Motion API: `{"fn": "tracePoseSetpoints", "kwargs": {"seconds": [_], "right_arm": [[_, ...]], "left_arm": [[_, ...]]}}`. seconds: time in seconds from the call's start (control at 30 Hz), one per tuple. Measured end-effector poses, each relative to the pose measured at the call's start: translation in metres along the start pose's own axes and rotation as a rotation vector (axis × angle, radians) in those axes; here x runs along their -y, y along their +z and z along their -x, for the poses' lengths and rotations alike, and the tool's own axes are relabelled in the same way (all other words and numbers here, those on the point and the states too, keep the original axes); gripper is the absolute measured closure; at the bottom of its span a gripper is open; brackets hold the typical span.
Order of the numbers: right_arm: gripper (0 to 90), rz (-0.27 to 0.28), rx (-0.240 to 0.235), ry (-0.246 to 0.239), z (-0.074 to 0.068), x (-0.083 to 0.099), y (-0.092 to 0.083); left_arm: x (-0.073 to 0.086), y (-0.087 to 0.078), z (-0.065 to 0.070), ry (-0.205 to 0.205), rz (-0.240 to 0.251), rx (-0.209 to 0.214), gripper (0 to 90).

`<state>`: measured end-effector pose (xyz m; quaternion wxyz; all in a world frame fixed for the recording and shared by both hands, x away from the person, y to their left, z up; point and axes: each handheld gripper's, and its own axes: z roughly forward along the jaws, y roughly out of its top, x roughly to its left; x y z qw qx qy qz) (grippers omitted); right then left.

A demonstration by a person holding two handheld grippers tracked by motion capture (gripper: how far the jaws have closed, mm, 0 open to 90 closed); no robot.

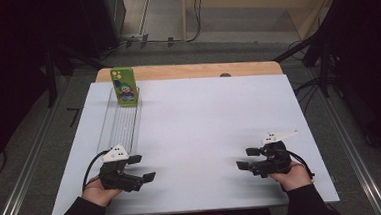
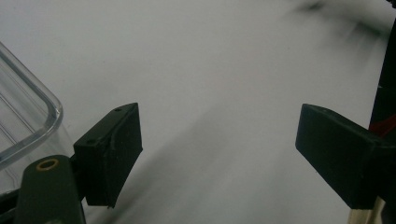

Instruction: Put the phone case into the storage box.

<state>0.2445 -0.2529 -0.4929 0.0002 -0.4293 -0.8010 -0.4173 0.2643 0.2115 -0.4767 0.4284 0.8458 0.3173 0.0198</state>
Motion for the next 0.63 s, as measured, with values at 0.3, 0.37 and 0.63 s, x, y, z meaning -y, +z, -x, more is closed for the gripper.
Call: {"fn": "tracePoseSetpoints", "kwargs": {"seconds": [0.3, 0.37, 0.63], "right_arm": [[25.4, 0.001, -0.001, 0.000, -0.0003, -0.0001, 0.0000], [25.4, 0.001, -0.001, 0.000, -0.0002, 0.0000, -0.0001], [27.1, -0.007, -0.018, 0.009, -0.0006, 0.0000, 0.0003]], "left_arm": [[0.0001, -0.0008, -0.0006, -0.005, 0.003, -0.006, 15.6], [0.0000, -0.0010, -0.0008, -0.004, 0.002, -0.007, 15.6], [-0.0003, -0.0015, -0.0008, -0.009, 0.000, -0.009, 15.6]]}}
